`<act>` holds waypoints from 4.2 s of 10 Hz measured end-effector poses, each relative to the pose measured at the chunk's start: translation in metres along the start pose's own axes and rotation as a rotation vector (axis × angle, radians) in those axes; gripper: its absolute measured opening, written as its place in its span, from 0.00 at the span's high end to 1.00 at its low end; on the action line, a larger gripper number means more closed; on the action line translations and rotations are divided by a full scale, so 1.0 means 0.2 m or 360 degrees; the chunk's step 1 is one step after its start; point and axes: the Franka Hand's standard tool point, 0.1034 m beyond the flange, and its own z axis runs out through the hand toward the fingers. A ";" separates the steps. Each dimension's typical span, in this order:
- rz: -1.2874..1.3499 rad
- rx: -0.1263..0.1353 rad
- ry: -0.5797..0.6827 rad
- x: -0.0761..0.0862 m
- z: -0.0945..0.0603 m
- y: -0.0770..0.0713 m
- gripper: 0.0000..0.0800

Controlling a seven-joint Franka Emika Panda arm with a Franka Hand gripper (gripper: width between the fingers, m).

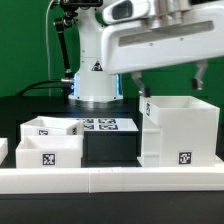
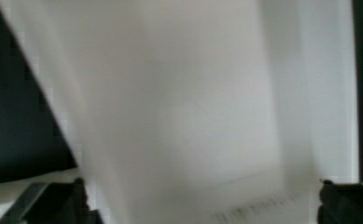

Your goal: Assemble drawer

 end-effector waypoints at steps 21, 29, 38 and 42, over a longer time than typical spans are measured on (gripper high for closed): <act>-0.0302 -0.0185 0.0114 -0.15 0.42 0.74 0.19; -0.0345 -0.0202 0.0073 -0.20 0.55 0.80 0.34; -0.0348 -0.0203 0.0078 -0.19 0.55 0.79 0.95; -0.0619 -0.0164 -0.0064 -0.21 0.46 0.68 0.95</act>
Offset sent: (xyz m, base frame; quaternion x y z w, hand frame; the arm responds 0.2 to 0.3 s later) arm -0.0207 -0.0597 -0.0148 -0.0031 0.0264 -0.0816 0.9963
